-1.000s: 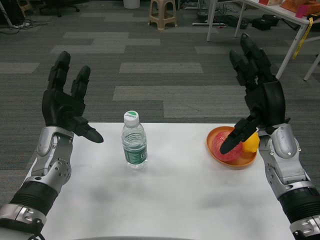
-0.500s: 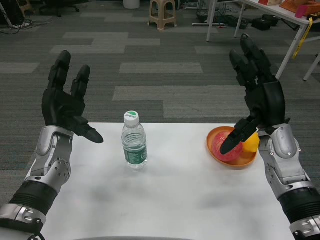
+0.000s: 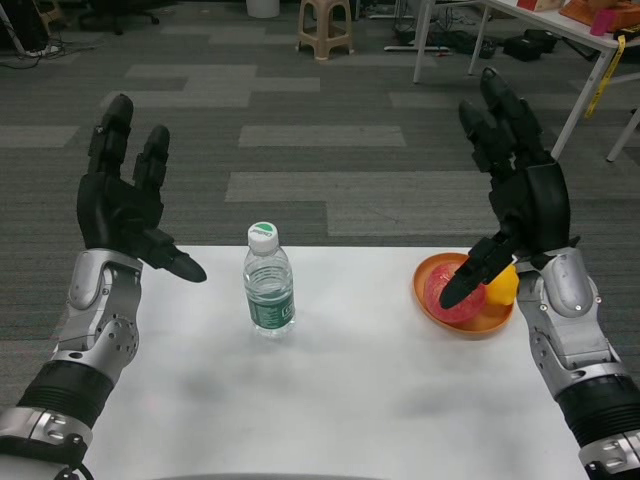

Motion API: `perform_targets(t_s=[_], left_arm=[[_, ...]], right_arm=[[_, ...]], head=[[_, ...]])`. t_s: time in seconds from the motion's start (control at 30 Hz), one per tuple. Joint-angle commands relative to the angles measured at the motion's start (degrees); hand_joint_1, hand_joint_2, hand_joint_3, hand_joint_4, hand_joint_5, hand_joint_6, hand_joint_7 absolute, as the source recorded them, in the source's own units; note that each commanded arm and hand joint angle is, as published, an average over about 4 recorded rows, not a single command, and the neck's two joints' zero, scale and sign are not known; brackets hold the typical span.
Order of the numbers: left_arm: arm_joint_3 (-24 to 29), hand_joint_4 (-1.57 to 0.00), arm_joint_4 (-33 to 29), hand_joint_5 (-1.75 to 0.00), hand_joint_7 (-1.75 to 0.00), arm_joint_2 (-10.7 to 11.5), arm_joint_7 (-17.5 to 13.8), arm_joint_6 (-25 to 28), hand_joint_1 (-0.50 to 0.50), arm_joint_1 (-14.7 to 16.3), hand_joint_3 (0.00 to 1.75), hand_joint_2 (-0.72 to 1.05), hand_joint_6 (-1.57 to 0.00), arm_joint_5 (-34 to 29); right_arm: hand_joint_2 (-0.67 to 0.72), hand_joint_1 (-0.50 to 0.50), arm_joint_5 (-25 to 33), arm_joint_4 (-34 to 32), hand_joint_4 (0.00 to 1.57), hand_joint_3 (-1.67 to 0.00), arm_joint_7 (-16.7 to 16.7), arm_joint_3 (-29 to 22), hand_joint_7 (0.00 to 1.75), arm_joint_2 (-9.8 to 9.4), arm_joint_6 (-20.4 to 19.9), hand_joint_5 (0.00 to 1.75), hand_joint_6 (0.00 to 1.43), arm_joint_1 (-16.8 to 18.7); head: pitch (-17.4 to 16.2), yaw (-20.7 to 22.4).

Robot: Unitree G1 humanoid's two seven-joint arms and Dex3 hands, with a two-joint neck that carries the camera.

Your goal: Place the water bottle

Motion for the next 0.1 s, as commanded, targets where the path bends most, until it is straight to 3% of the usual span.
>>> perform_targets(t_s=[0.03,0.1], left_arm=[[0.7,0.00,-0.2,-0.21,-0.21,-0.5,0.7,-1.3,-0.50,-0.8,0.09,-0.46,0.00,0.4],[0.7,0.00,-0.1,-0.21,-0.21,-0.6,0.8,-1.5,-0.50,-0.8,0.09,-0.46,0.00,0.4]], right_arm=[[0.53,-0.42,0.3,0.0,0.00,0.00,-0.2,0.0,0.00,0.56,-0.4,0.00,0.00,-1.5],[0.53,-0.42,0.3,0.0,0.00,0.00,-0.2,0.0,0.00,0.62,-0.4,0.00,0.00,-1.5]], head=[[0.3,0.0],[0.3,0.0]])
